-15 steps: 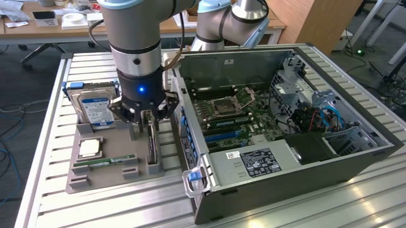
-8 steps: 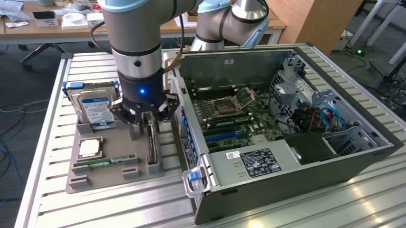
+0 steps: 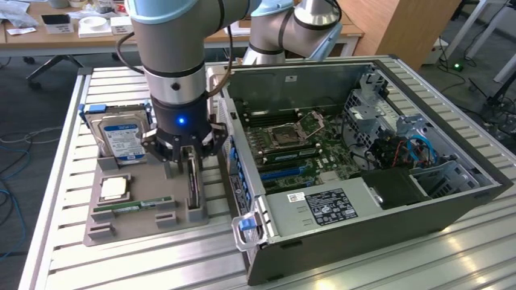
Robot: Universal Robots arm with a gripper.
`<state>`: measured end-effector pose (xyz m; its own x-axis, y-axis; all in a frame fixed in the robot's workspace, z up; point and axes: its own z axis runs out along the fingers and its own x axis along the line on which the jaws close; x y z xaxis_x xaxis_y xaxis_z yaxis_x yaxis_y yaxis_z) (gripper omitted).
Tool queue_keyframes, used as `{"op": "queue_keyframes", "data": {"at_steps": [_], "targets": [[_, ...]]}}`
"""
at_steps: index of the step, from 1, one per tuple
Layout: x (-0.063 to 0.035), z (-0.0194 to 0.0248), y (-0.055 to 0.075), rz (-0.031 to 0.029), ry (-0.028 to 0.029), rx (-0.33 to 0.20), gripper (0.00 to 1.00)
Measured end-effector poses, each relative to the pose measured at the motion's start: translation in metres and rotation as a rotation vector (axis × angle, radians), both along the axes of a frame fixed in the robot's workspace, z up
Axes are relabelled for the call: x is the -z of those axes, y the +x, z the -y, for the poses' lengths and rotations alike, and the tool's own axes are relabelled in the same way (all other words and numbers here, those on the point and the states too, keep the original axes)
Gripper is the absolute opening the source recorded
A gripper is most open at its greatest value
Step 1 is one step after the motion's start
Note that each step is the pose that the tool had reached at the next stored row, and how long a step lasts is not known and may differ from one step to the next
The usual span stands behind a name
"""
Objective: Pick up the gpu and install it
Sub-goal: 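Pick up the gpu and move the gpu toward the slot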
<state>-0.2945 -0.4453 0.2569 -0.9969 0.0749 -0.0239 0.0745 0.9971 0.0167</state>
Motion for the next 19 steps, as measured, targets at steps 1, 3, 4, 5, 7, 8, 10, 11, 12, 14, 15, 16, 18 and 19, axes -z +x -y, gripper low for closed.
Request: {"op": "queue_keyframes", "data": {"at_steps": [1, 3, 4, 5, 7, 8, 10, 11, 12, 14, 15, 16, 18, 19], "targets": [[0.0015, 0.0000, 0.000, 0.0000, -0.0006, 0.000, 0.42], [0.0043, 0.0000, 0.000, 0.0001, -0.0012, 0.000, 0.42], [0.0054, 0.0000, 0.000, 0.0000, -0.0014, 0.000, 0.42], [0.0066, 0.0000, 0.000, 0.0000, -0.0014, 0.000, 0.42], [0.0086, -0.0001, 0.000, 0.0000, -0.0013, 0.000, 0.42], [0.0092, -0.0002, 0.001, -0.0002, -0.0015, 0.000, 0.42], [0.0100, -0.0006, 0.002, 0.0000, -0.0014, 0.000, 0.42], [0.0105, -0.0007, 0.002, 0.0000, -0.0013, 0.000, 0.42], [0.0114, -0.0007, 0.002, 0.0000, -0.0013, 0.000, 0.42], [0.0138, -0.0012, 0.002, 0.0000, -0.0014, 0.000, 0.42], [0.0148, -0.0018, 0.002, 0.0001, -0.0014, 0.000, 0.42], [0.0156, -0.0024, 0.002, -0.0001, -0.0015, 0.000, 0.42], [0.0171, -0.0035, 0.002, -0.0001, -0.0015, 0.000, 0.42], [0.0179, -0.0040, 0.002, 0.0001, -0.0013, 0.000, 0.42]]}}
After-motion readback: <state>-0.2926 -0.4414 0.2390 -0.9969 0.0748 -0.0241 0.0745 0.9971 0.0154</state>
